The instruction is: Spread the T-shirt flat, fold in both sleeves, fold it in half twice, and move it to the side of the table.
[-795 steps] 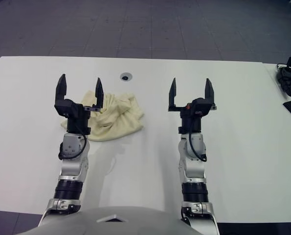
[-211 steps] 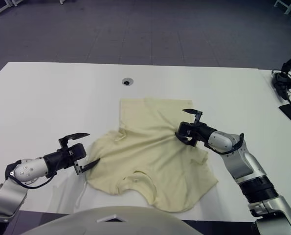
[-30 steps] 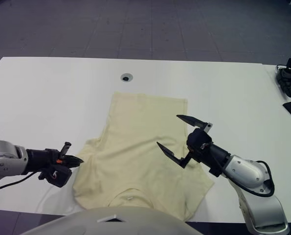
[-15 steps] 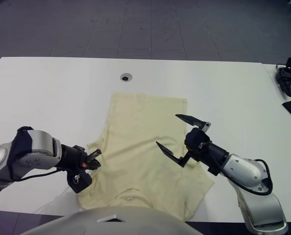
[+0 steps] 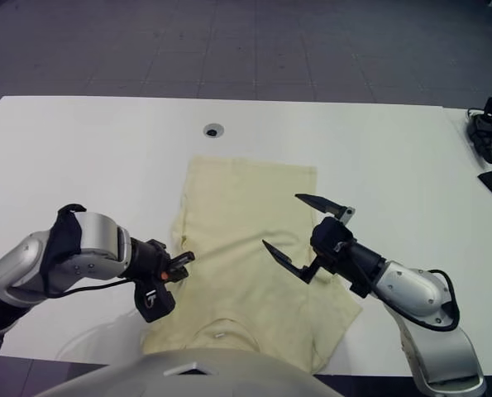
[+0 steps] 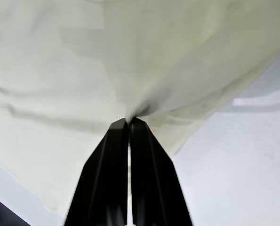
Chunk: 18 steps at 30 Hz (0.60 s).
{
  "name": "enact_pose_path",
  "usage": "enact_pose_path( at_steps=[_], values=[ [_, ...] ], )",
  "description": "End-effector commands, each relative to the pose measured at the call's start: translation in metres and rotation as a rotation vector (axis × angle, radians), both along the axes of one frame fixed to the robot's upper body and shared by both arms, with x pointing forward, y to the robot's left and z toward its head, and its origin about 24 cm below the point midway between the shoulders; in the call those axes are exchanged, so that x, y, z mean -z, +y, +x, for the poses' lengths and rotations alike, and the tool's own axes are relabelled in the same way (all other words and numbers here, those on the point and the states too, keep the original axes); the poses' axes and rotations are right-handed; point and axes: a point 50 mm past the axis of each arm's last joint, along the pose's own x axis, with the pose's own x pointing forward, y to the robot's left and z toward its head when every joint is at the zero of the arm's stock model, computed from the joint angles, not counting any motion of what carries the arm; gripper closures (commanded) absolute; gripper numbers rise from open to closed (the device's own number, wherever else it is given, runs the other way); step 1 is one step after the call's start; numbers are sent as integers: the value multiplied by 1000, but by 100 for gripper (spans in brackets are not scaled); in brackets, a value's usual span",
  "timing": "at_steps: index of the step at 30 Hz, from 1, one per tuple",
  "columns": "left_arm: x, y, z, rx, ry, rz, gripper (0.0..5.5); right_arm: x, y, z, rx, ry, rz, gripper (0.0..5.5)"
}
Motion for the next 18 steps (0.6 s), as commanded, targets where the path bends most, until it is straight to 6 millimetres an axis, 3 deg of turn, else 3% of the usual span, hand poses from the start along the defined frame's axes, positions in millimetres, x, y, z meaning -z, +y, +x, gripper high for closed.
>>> enact_pose_path(
  at_steps=[1,8,18],
  values=[
    [4,-2,1,-22,39,1,548,-2,2,0,-10,-2,-6,10],
    [17,1,0,-53,91,12,548,-2,1,-1,-8,0,-12,10],
    [13,-14,-5,-79,129,-155,388,-2,1,-1,-9,4,-15,10]
  ],
)
